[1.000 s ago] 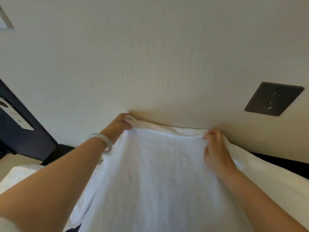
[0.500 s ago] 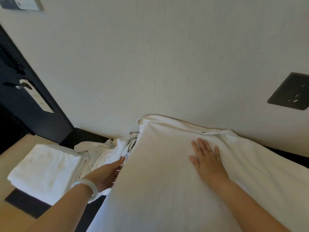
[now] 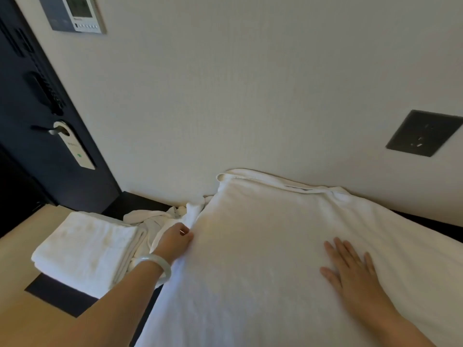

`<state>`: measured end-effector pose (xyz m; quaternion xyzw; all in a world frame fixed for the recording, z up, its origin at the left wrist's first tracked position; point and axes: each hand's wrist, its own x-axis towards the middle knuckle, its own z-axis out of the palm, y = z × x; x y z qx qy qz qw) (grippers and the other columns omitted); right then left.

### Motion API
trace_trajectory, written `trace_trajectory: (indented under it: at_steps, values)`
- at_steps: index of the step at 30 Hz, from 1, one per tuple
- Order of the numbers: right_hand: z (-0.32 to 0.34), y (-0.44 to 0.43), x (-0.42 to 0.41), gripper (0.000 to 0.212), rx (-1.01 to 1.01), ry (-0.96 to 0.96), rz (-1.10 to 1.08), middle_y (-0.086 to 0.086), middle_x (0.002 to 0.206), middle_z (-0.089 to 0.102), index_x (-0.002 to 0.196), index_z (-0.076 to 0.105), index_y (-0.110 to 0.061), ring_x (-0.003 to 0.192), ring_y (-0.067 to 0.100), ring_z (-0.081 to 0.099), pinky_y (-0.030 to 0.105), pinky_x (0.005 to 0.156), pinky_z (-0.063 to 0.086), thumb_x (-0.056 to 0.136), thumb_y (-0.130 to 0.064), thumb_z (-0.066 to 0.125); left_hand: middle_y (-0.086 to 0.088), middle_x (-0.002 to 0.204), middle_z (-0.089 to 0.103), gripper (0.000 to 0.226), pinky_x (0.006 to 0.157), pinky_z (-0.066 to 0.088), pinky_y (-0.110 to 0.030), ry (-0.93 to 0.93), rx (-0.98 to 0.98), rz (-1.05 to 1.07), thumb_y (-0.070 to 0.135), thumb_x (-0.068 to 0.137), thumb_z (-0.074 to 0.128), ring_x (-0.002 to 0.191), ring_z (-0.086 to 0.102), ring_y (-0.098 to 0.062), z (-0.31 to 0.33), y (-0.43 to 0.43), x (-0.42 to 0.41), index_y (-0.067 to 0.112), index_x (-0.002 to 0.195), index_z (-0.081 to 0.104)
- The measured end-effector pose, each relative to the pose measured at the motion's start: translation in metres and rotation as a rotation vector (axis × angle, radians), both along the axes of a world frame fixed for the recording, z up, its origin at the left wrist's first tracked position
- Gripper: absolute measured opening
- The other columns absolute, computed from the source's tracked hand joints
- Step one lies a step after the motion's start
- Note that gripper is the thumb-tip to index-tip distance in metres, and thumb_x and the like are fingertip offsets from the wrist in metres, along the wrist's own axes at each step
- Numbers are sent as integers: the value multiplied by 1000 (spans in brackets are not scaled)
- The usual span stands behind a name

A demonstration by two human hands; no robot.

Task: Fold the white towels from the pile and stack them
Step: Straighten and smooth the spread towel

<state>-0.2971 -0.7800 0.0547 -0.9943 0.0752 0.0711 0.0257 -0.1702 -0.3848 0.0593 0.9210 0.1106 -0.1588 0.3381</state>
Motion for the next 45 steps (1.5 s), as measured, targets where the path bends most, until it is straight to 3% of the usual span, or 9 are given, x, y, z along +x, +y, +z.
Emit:
trace_trajectory:
  at_steps: [4, 11, 17, 23, 29, 35, 38, 41, 45]
  values:
    - [8, -14, -21, 62, 106, -137, -111, -6, 165, 0, 157, 7, -27, 150, 6, -8, 36, 121, -7, 102, -47, 31, -14, 126, 56, 34, 102, 39, -41, -553, 222, -202, 23, 94, 60, 116, 53, -32, 12, -56, -18, 6, 124, 59]
    - [7, -55, -58, 60, 72, -148, -313, 1, 166, 6, 157, 11, -22, 153, 16, 1, 39, 123, -1, 104, -43, 29, 6, 162, -17, 61, 121, -11, -40, -475, 488, -720, 56, 101, 8, 150, -15, -19, -7, -133, -73, 34, 155, -8]
    - [-8, -24, -86, 63, 34, -176, -277, 6, 166, 4, 158, 11, -20, 153, 21, -1, 42, 122, -7, 104, -45, 30, 10, 162, -4, 82, 121, -5, -36, -512, 455, -701, 66, 82, -22, 150, -8, -15, -11, -99, -98, 35, 154, 3]
    - [-11, -5, -105, 63, 135, -123, -259, -3, 166, -9, 158, 2, -29, 151, 13, -15, 34, 116, -22, 103, -52, 22, 1, 154, 33, 104, 113, 22, -45, -415, 409, -628, 75, 84, -12, 142, 31, -17, 0, -89, -108, 6, 145, 38]
    - [23, -79, -82, 50, 422, -374, -572, 5, 156, 35, 148, 38, -16, 142, 20, 32, 26, 116, 19, 103, -35, 45, -9, 146, 47, 90, 112, 12, -32, -465, 399, -862, 63, 95, -4, 132, 47, -31, 27, -161, -93, 8, 139, 52]
    - [58, -161, -33, 50, 460, -463, -812, 8, 141, 53, 144, 45, -16, 128, 24, 51, 38, 104, 46, 97, -23, 60, 13, 155, -25, 71, 117, -14, -35, -548, 361, -1078, 67, 88, -6, 149, -18, -15, 18, -247, -61, 37, 152, -15]
    - [58, -182, -12, 57, 523, -300, -767, 8, 145, 48, 149, 39, -21, 132, 26, 48, 41, 107, 44, 97, -29, 61, 10, 160, -20, 63, 118, -13, -38, -525, 378, -1138, 58, 99, 14, 148, -20, -15, 20, -277, -46, 38, 152, -14]
    - [52, -181, 6, 49, 229, -43, -701, 1, 137, 56, 143, 47, -25, 127, 21, 50, 37, 107, 34, 96, -35, 60, 7, 162, -18, 63, 119, -11, -40, -406, 396, -1176, 55, 102, 19, 148, -19, -17, 16, -289, -36, 36, 154, -9]
    - [54, -150, -3, 16, 56, -200, -446, -13, 105, 57, 106, 65, -36, 106, 7, 50, 29, 92, 29, 95, -26, 58, 8, 164, -1, 56, 120, -4, -31, -423, 223, -1023, 44, 104, 31, 150, -4, -10, 30, -295, -40, 30, 156, 14]
